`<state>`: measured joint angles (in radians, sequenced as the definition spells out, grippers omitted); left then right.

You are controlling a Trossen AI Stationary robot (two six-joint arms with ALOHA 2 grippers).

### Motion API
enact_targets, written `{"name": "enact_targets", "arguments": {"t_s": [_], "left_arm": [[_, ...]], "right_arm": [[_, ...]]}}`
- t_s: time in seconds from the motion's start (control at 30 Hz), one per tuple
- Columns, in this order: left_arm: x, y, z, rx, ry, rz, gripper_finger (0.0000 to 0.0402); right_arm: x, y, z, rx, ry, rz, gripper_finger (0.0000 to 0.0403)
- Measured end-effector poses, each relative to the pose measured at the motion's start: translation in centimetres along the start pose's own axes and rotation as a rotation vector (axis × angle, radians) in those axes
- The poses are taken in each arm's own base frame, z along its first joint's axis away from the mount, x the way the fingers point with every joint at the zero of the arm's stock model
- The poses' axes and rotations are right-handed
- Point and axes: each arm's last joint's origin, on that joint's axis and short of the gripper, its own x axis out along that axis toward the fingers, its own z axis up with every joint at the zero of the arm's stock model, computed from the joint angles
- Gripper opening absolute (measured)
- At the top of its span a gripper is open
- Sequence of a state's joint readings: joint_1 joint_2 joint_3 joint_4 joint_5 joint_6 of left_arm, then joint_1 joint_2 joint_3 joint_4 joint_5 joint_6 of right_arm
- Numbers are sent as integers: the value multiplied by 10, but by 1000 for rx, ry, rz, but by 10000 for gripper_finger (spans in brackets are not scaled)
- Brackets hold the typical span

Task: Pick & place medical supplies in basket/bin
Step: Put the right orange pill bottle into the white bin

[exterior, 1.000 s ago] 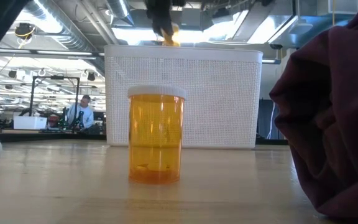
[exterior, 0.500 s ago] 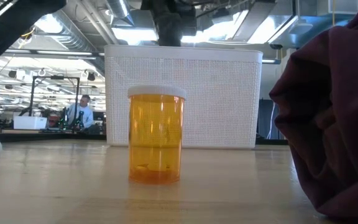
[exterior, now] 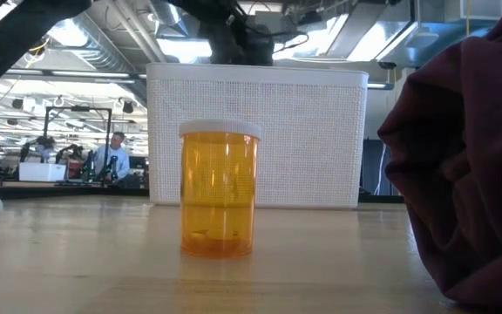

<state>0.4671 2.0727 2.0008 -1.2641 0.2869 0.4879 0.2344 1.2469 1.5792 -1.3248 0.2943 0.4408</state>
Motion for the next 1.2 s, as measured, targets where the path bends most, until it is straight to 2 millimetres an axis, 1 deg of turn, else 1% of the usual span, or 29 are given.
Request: {"name": "enact_targets", "arguments": {"t_s": [0.1,0.3,0.57,0.67,0.83,1.03,1.2], "left_arm": [[13,0,-5,34,8,-52,203],[35,-3,-13,126,48,-76,203],[63,-7,-14,200,1,-81,203],[77,-9,-17,213,6,-84,203],[93,-13,-21,236,-3,-62,203],[99,-13,-23,250,3,-48,205],[99,-13,-24,192,13,-48,222]], "right_arm": [[6,0,-4,-8,27,-13,321],[16,1,-9,-27,65,-31,321],[15,-4,-10,-14,71,-45,321],[14,-5,-9,-9,69,-47,321],[14,-5,-9,-9,68,-47,321],[14,-5,-9,-9,68,-46,321],[14,-5,-9,-9,68,-46,321]]}}
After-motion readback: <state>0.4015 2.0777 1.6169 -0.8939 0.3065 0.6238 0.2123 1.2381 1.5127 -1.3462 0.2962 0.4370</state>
